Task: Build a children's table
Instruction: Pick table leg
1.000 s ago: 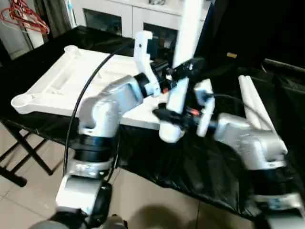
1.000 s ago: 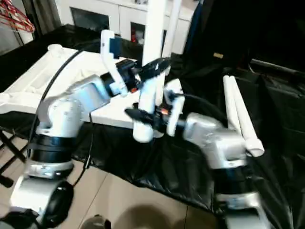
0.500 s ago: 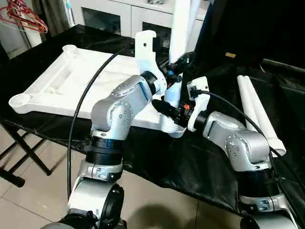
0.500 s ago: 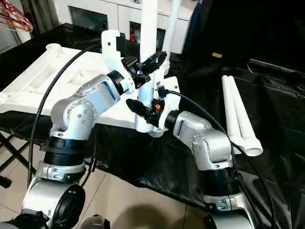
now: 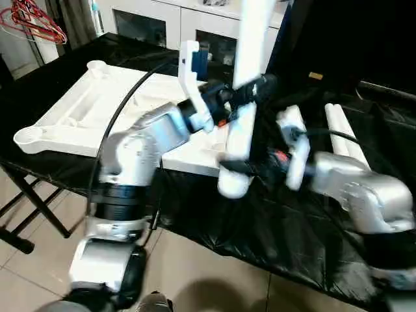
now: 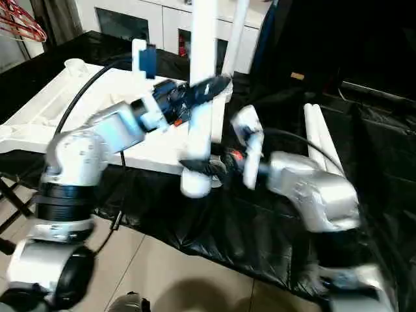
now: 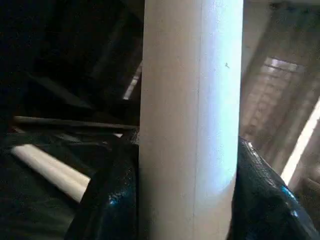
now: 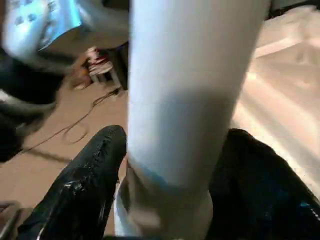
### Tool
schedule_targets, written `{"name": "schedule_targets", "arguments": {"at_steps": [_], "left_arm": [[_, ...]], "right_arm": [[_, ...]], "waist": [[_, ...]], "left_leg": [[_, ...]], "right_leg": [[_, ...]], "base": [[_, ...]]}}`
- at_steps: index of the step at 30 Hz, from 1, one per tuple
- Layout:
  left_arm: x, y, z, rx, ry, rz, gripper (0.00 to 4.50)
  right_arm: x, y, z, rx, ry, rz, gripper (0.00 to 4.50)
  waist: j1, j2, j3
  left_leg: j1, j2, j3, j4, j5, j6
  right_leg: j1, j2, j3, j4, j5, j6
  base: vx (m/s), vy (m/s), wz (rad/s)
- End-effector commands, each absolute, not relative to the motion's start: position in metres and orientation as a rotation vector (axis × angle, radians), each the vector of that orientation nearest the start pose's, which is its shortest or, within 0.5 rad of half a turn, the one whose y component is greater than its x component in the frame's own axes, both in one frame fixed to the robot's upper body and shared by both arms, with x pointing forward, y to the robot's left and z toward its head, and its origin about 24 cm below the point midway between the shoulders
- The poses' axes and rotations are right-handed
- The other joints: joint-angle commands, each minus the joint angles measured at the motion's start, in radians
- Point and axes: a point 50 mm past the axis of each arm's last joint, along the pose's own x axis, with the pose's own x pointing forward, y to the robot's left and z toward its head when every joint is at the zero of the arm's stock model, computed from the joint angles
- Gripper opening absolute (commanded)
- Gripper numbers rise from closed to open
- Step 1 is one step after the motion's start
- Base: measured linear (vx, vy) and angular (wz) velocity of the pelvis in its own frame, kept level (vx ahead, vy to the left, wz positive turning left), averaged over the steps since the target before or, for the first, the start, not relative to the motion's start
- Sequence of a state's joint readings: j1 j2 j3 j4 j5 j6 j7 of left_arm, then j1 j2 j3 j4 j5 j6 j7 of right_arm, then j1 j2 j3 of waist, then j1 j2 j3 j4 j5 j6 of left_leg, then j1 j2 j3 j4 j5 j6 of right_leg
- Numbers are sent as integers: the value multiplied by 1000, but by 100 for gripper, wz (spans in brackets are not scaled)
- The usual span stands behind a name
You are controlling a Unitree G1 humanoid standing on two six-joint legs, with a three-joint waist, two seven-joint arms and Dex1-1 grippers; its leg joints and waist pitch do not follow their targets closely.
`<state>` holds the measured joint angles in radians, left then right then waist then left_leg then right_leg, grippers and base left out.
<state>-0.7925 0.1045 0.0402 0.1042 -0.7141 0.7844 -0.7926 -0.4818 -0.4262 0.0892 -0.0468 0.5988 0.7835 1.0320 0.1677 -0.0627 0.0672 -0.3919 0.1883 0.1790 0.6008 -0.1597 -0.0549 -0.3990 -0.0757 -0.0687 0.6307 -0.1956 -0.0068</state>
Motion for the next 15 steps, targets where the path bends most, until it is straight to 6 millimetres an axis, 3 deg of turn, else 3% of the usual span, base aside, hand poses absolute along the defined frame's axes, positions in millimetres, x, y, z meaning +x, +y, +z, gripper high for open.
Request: {"name": "schedule_targets", "arguments": {"at_steps": [1, 8, 15], "left_arm": [[313, 52, 213, -456, -14, -1408, 186], [306, 52, 212, -467, -15, -1484, 186], [311, 52, 210, -473, -11, -1440, 186]], "right_arm": [[282, -123, 137, 198, 287, 1366, 332], [286, -123, 134, 239, 295, 1333, 257], [286, -116, 132, 257, 289, 1317, 205]], "waist": [[0, -3, -77], [-1, -1, -77], [0, -1, -78]], "left_leg": [[24, 42, -12, -66, -145, -14], [25, 42, -15, -68, -172, -31], [25, 43, -15, -69, -161, -35]], "right_leg": [[53, -76, 47, -71, -129, -173], [51, -76, 46, -78, -191, -159], [50, -75, 47, -73, -163, -162]], "base": [[0, 0, 0], [0, 0, 0], [0, 0, 0]]}}
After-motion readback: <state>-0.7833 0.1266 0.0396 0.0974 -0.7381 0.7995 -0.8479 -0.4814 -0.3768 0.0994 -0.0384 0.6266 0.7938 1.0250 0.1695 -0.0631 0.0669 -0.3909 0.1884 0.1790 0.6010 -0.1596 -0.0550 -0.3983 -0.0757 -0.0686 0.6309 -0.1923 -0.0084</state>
